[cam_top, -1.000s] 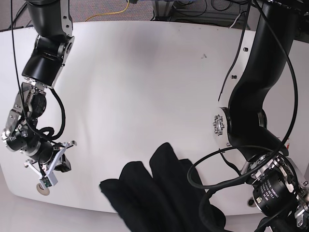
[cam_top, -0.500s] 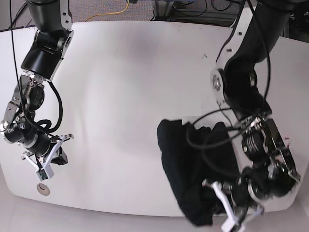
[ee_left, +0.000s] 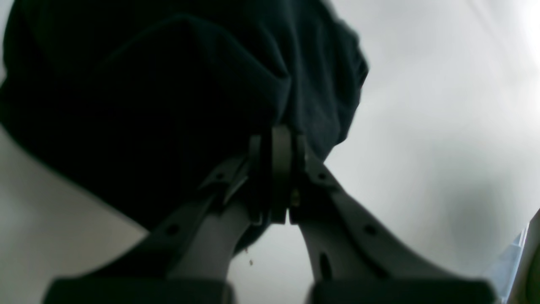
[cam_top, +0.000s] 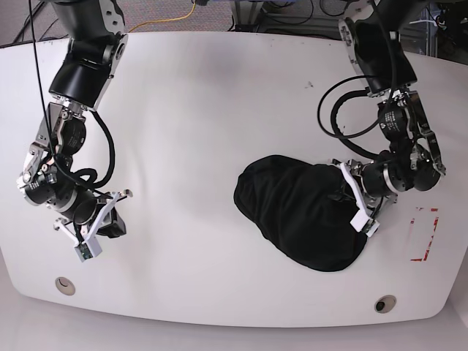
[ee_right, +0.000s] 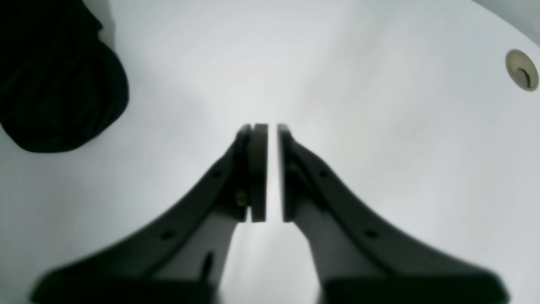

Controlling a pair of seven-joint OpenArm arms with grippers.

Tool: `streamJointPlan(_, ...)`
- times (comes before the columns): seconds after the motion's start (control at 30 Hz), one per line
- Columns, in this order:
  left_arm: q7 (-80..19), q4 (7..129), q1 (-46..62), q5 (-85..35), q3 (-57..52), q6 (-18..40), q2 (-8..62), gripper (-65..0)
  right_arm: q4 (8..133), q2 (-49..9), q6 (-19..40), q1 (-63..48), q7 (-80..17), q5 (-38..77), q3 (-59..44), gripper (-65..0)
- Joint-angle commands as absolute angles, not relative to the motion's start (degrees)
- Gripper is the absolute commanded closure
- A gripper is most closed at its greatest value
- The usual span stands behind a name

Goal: Layout the t-shirt on the table in an organized manner, then fold the t-shirt properly
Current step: 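Drop the shirt in a heap and raise both grippers, then move the right gripper to the heaped shirt's edge and grasp it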

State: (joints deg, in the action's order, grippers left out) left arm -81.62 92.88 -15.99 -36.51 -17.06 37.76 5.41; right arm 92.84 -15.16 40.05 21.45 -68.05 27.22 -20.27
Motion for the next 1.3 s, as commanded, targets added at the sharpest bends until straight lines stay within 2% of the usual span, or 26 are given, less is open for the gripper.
streamJointPlan(0.0, -80.0, 94.1, -17.0, -39.9, -17.5, 37.8, 7.8, 0.0, 95.8, -14.8, 40.0, 21.7, -66.6, 28.4, -20.5, -17.3)
streamJointPlan(0.03, -80.0, 94.1, -16.4, -40.8, -18.0, 37.8, 9.1, 0.0, 96.7, -14.1, 40.0, 21.1, -66.6, 28.4, -20.5, -24.3)
streamJointPlan(0.13, -80.0, 94.1, -15.0, -42.5, -19.4, 37.8, 11.3, 0.0, 98.8, -12.7, 40.0, 19.6, -66.6, 28.4, -20.5, -39.5)
streamJointPlan(0.17, -80.0, 94.1, -14.7, -42.9, -19.6, 37.8, 11.7, 0.0, 98.9, -12.5, 40.0, 19.2, -66.6, 28.4, -20.4, -41.7)
streamJointPlan(0.2, -80.0, 94.5, -13.7, -43.9, -20.8, 37.8, 13.0, 0.0, 99.4, -11.8, 40.0, 18.3, -66.6, 28.6, -20.1, -48.5)
streamJointPlan(0.37, -80.0, 97.9, -9.5, -45.0, -23.1, 37.8, 15.9, 0.0, 99.4, -8.9, 40.0, 16.7, -66.6, 28.4, -18.2, -61.2)
streamJointPlan(0.43, -80.0, 99.0, -7.8, -45.1, -24.0, 37.8, 16.9, 0.0, 99.1, -7.9, 40.0, 16.3, -66.6, 28.3, -17.5, -62.9)
streamJointPlan(0.9, -80.0, 102.2, 3.6, -45.1, -33.7, 37.8, 18.8, 0.0, 87.1, -1.7, 40.0, 17.3, -66.6, 28.4, -16.1, -62.8)
streamJointPlan(1.1, -80.0, 102.2, 6.6, -45.0, -36.5, 37.8, 18.8, 0.0, 82.4, -1.3, 40.0, 17.5, -66.5, 28.8, -11.0, -62.8)
streamJointPlan(1.27, -80.0, 102.2, 8.3, -45.1, -37.5, 37.8, 18.8, 0.0, 82.1, 1.6, 40.0, 17.5, -66.4, 28.4, -9.8, -62.8)
